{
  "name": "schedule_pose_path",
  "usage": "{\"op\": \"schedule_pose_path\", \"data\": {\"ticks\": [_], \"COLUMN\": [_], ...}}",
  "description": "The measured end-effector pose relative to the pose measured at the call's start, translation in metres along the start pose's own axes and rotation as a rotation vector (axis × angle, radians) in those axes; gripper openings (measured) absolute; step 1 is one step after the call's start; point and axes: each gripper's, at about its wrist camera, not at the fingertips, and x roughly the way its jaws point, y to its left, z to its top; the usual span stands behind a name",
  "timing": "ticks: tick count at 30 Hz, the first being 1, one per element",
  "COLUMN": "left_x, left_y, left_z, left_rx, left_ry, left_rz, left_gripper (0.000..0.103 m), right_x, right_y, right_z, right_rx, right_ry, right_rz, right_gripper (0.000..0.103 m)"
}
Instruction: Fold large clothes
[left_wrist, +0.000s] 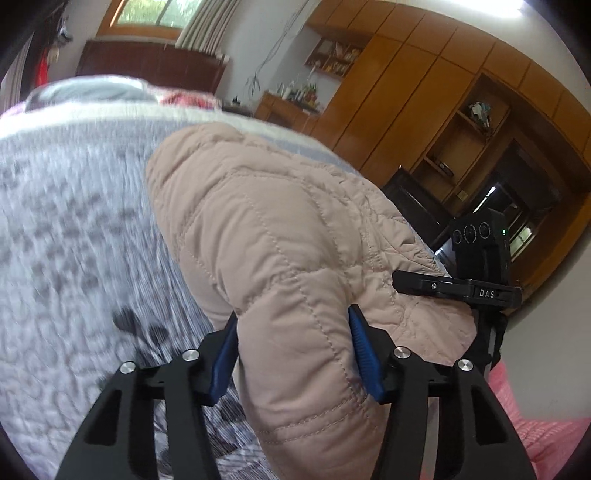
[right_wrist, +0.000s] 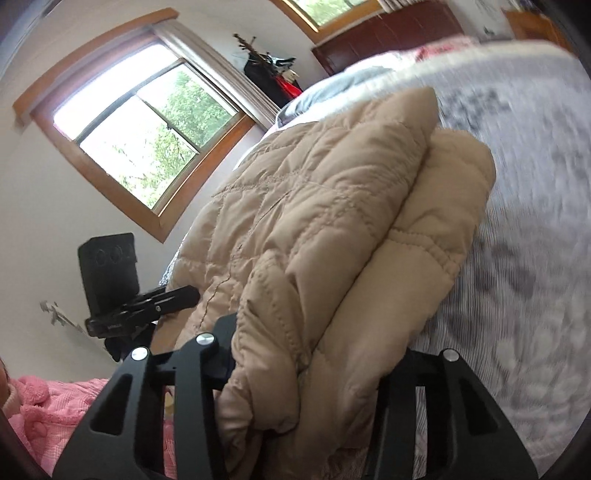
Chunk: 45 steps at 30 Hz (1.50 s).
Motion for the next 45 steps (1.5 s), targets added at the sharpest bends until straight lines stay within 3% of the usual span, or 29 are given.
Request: {"op": "schedule_pose_path", "data": {"ticks": [9, 15, 19, 25, 29, 33, 37, 45], "left_x": [-0.015, -0.006, 0.015, 0.043, 0.05, 0.054, 0.046, 0.001], "left_y": [0.012, 0.052, 0.094, 0.144, 0.149, 0.145, 0.143, 0.11], "left_z": [0.059, 0.096, 0.114, 0.101, 0.095, 0.091, 0.089, 0.07], "left_rx": [0.049, 0.032, -0.01, -0.091, -0.079, -0.062, -0.096, -0.014], "left_ry": [-0.123, -0.164, -0.162, -0.072, -0.065, -0.048, -0.034, -0.109], "left_rz": [0.095, 0.161, 0.206, 0.216, 0.203, 0.228, 0.237, 0.388], "left_gripper": [0.057, 0.056, 0.056, 0.055, 0.058, 0.066, 0.069, 0.074], "right_x": [0.013, 0.065, 0.11, 0.16, 0.165, 0.167, 0.148, 0.083], "right_y": [0.02, 0.006, -0.012, -0.048, -0.059, -0.064, -0.059, -0.017], "right_z": [0.077, 0.134, 0.154, 0.15, 0.147, 0.144, 0.142, 0.126], "right_rx": [-0.137, -0.145, -0.121, -0.051, 0.003, 0.045, 0.04, -0.069], "right_ry": [-0.033, 0.011, 0.05, 0.133, 0.14, 0.155, 0.134, 0.001], "right_rz": [-0.04, -0.054, -0.061, -0.074, -0.053, -0.065, -0.119, -0.217], "right_gripper": [0.043, 0.043, 0.043, 0.046, 0.051, 0.067, 0.074, 0.076]}}
